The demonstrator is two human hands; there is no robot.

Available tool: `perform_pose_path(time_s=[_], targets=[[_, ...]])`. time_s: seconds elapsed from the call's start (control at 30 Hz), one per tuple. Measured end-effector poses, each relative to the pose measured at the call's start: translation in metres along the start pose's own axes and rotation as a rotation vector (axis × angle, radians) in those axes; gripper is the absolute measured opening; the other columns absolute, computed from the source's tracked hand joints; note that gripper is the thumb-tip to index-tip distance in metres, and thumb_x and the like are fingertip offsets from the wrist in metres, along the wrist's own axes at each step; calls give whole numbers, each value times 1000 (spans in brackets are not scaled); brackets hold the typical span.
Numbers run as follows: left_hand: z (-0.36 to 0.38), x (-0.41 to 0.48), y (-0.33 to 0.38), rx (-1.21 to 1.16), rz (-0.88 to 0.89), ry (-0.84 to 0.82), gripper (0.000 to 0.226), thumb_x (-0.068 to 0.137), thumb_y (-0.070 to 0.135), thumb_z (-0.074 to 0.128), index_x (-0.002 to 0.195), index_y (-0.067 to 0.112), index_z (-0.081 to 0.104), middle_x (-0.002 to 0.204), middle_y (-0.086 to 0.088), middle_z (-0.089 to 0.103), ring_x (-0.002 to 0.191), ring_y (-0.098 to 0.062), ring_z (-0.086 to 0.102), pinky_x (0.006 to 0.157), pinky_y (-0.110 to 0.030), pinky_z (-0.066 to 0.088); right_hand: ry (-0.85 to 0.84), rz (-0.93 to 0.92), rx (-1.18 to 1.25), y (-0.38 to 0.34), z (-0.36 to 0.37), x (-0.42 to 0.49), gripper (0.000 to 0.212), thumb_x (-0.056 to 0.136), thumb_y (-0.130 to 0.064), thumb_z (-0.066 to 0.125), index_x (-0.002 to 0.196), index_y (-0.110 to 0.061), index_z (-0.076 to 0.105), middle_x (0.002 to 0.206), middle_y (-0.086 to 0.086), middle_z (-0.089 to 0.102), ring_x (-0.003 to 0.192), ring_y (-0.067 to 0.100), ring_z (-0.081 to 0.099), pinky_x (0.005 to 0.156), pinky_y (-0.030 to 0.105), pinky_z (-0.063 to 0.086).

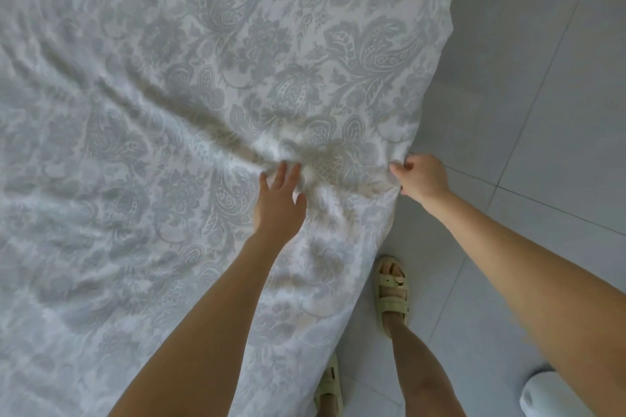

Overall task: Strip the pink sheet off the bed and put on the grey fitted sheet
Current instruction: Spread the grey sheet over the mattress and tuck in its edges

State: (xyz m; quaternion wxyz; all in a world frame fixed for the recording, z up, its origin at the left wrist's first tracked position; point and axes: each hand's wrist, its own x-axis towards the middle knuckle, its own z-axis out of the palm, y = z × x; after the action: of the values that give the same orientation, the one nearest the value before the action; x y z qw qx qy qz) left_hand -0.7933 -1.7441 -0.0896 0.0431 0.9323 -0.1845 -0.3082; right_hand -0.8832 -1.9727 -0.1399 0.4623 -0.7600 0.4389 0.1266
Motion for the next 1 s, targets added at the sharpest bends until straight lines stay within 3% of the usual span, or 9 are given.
perform_pose_path(time_s=[0.07,0.17,0.3,0.4,0.53,0.7,0.8,0.9,1.0], targets=[[-5,9,12,16,19,-12,56,101,33,34,151,31,9,159,8,0,145,-30,-8,107,-44,35,15,-8,-130,17,-14,0,48,93,-28,51,54,1,50,69,27,65,66,41,62,62,41,50],[-14,21,24,47,31,-37,54,102,33,32,151,31,10,159,8,-1,145,-29,-10,109,-43,32,43,4,-123,26,-15,-4,47,94,-27,49,54,-3,50,69,27,65,68,41,64,65,41,51],[-16,42,32,84,16,-54,56,101,38,31,150,36,4,159,4,-5,144,-35,-9,111,-47,29,-8,113,-40,-5,-18,20,49,94,-47,39,56,-16,39,59,7,48,66,29,54,62,38,45],[-15,68,40,55,7,-20,58,100,44,31,149,39,0,159,2,-5,144,-37,-9,114,-52,20,69,111,133,-30,-38,62,53,86,-60,45,70,-11,56,78,13,63,77,33,62,74,46,55],[-29,100,58,34,31,29,61,99,46,30,150,34,0,159,-3,-3,144,-39,-7,116,-54,11,106,-62,-109,-46,-50,97,46,92,-42,51,60,-10,49,75,18,61,74,34,59,64,38,46],[-47,125,99,202,93,-28,63,98,50,27,151,31,-3,159,3,-12,142,-43,-11,113,-58,13,259,-332,-435,-20,-76,91,49,91,-43,31,54,-11,38,71,30,57,64,40,52,55,33,28],[-46,133,117,268,140,-58,60,98,51,26,149,37,-3,158,5,-16,140,-44,-15,112,-62,4,273,-156,-373,-17,-55,93,56,100,-37,31,80,6,61,91,33,62,82,44,57,65,42,40],[-48,130,107,167,173,-61,55,100,42,29,150,37,4,158,8,-10,142,-39,-15,115,-59,4,218,174,-296,-29,-32,80,48,102,-31,31,113,6,60,117,30,59,110,44,55,89,45,44],[-53,106,81,-43,227,0,51,100,31,36,149,31,21,159,8,6,146,-25,-3,114,-46,23,230,125,-412,-38,-23,47,41,99,-26,36,105,5,63,106,27,63,98,43,60,79,41,45]])
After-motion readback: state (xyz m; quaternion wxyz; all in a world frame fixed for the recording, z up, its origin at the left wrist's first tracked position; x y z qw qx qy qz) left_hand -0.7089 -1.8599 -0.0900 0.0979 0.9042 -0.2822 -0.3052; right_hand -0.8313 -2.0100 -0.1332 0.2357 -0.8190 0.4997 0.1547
